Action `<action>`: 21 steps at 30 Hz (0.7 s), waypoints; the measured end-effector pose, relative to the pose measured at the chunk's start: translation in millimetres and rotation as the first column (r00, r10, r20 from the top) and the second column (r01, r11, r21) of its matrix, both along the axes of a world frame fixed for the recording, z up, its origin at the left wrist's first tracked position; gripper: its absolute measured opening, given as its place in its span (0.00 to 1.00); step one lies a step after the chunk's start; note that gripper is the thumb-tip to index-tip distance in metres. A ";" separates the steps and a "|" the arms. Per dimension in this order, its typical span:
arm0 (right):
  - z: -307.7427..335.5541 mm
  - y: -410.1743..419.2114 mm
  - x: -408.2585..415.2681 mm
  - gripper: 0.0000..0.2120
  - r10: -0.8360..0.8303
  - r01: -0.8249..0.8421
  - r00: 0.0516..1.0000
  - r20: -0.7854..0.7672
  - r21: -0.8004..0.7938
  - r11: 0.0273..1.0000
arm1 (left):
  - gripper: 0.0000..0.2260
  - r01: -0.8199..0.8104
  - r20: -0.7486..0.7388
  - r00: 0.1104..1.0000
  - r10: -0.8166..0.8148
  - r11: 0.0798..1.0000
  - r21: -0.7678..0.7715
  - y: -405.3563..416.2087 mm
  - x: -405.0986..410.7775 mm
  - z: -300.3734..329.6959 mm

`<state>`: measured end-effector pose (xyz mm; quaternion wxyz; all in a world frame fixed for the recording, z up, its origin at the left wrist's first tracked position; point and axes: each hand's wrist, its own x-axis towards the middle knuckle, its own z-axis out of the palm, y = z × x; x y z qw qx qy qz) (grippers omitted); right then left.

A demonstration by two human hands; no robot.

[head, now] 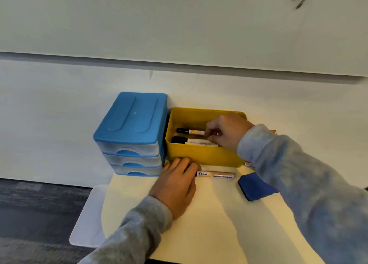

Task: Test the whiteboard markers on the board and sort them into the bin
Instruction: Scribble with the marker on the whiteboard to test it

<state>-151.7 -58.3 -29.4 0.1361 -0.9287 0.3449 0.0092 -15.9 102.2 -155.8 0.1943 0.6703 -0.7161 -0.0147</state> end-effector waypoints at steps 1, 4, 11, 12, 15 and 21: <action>-1.7 -6.6 8.4 0.07 0.004 -0.002 0.997 -0.072 0.030 1.000 | 0.13 -0.003 -0.001 1.000 0.003 1.000 0.002 -0.2 -0.1 0.0; -15.2 -23.6 26.8 0.05 0.023 -0.010 0.977 -0.210 0.064 0.998 | 0.13 -0.016 -0.011 1.000 0.016 1.000 -0.002 -0.8 -0.1 -0.4; -37.1 -43.6 34.4 0.09 0.013 0.010 0.922 -0.388 0.058 0.998 | 0.12 -0.021 -0.028 0.999 0.020 0.999 -0.024 -0.7 -0.3 -3.8; -36.1 -44.2 33.5 0.09 0.007 0.017 0.917 -0.398 0.055 0.998 | 0.12 -0.019 -0.028 0.999 0.018 0.999 -0.031 -1.1 -0.3 -3.6; -35.5 -43.7 32.7 0.11 -0.005 0.034 0.888 -0.460 0.054 0.998 | 0.11 -0.019 -0.019 1.000 0.019 0.999 -0.032 -1.5 -0.2 -4.7; -27.9 -45.4 20.4 0.12 0.019 0.009 0.884 -0.467 0.057 0.998 | 0.12 -0.013 0.007 1.000 0.013 0.999 -0.033 -0.8 -0.7 -4.1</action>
